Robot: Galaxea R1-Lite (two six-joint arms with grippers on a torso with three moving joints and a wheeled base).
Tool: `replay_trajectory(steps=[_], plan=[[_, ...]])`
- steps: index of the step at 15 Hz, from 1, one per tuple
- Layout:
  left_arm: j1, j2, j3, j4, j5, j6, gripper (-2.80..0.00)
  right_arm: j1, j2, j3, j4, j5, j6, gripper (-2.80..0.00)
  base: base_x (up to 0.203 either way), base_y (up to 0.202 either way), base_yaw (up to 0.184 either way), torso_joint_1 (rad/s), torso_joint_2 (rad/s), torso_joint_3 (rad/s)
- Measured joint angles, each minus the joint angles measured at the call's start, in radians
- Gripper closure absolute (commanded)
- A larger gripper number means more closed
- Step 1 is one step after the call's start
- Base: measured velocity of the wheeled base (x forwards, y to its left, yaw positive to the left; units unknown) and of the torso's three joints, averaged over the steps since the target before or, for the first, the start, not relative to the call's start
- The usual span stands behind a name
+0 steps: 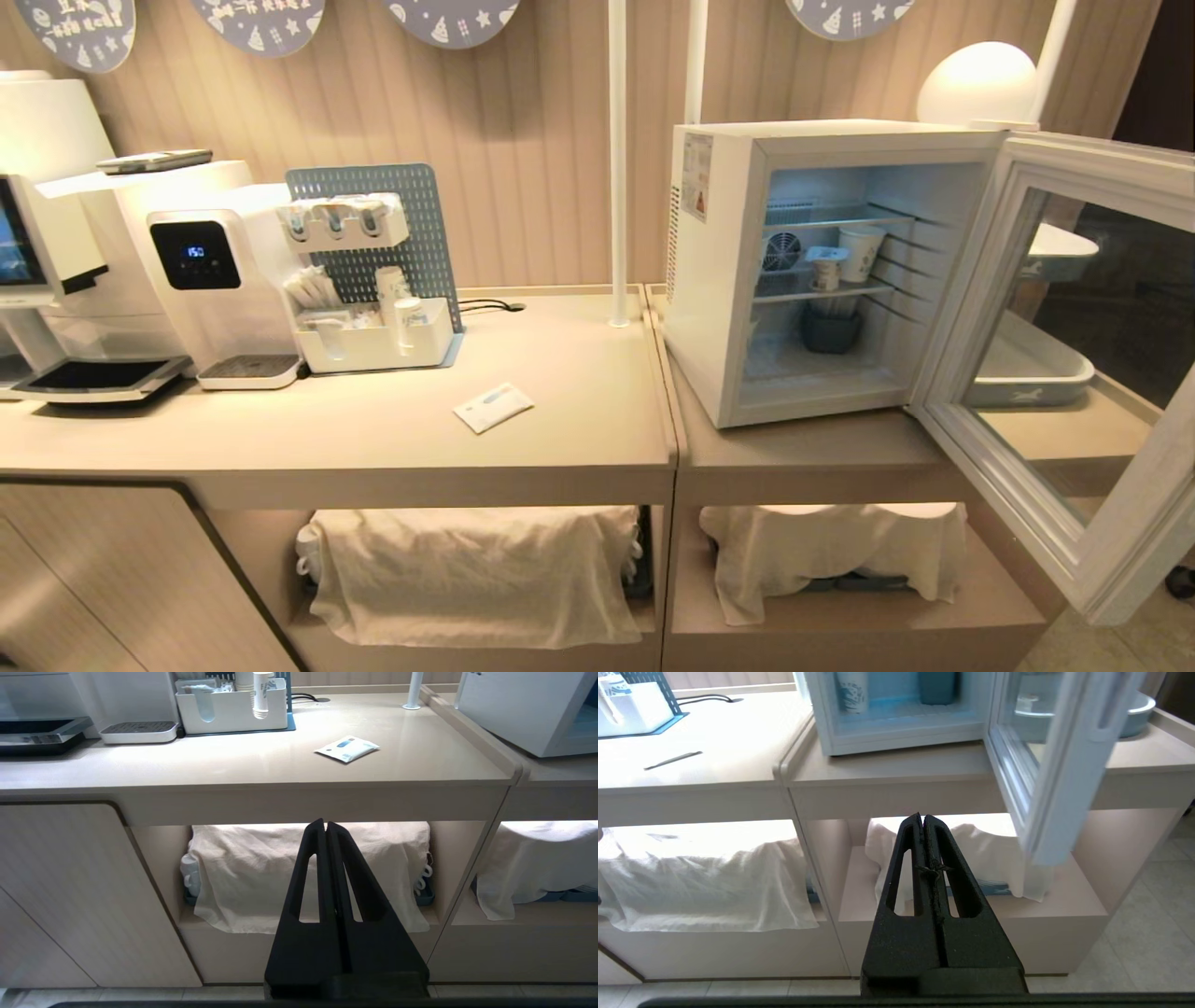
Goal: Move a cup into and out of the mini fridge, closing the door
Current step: Take the yoghurt out of the freezer
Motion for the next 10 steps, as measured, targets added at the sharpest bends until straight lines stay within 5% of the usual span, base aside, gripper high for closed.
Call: replay_trajectory(steps=[4, 10], plan=[[0.001, 0.000, 0.000, -0.001, 0.000, 0.002, 0.00, 0.001, 0.000, 0.000, 0.000, 0.000, 0.000, 0.00, 0.021, 0.013, 0.001, 0.003, 0.00, 0.001], [0.001, 0.000, 0.000, -0.002, 0.000, 0.003, 0.00, 0.001, 0.000, 0.000, 0.001, 0.000, 0.000, 0.00, 0.183, 0.000, 0.002, 0.001, 0.00, 0.002]])
